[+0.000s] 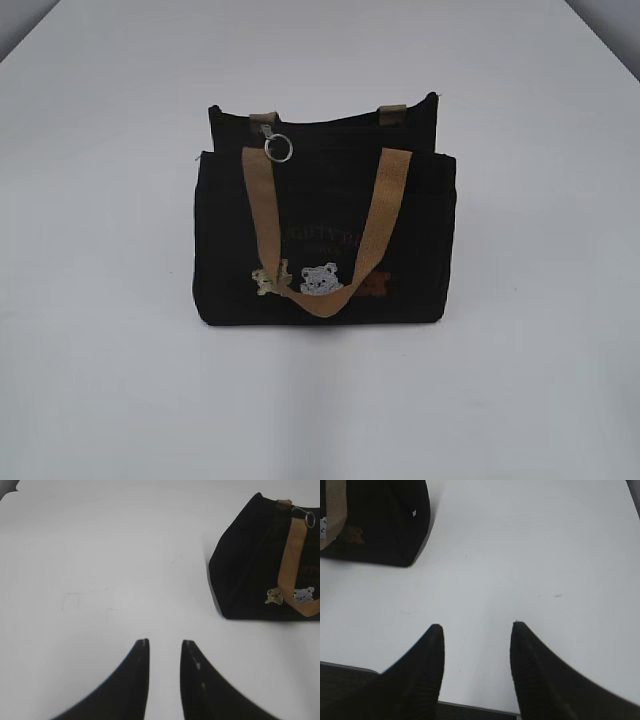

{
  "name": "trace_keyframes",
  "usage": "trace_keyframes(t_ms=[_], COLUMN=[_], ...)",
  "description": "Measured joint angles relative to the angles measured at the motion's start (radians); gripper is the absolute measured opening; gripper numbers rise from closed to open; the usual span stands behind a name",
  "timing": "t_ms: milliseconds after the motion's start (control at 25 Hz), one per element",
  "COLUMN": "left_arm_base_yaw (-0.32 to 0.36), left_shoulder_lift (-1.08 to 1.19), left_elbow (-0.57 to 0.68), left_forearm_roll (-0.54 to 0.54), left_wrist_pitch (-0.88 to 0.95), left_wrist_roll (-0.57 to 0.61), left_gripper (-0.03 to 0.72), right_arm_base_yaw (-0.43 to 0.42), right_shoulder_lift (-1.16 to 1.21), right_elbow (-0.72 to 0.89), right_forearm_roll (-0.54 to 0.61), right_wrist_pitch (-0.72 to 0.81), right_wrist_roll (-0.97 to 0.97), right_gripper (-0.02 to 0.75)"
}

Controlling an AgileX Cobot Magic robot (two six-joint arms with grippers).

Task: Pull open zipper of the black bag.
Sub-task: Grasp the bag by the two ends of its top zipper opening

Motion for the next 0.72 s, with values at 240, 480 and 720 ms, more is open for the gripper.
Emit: trace_keyframes(t_ms=[240, 480, 720], left_arm_base_yaw=[0.000, 0.000, 0.000], left_shoulder_lift=[0.000, 0.000, 0.000], left_elbow=[0.000, 0.000, 0.000], left_forearm_roll=[0.000, 0.000, -0.007], left_wrist_pitch=[0.000, 0.000, 0.000], left_wrist_roll=[0.000, 0.000, 0.000], left_gripper=[0.156, 0.156, 0.156], right_arm_base_yaw=[0.000, 0.000, 0.000], right_shoulder_lift=[0.000, 0.000, 0.000], right_elbow=[0.000, 0.000, 0.000], right_forearm_roll=[0.000, 0.000, 0.000], right_wrist_pitch=[0.000, 0.000, 0.000], right_wrist_roll=[0.000, 0.000, 0.000], right_gripper=[0.346, 0.346, 0.346])
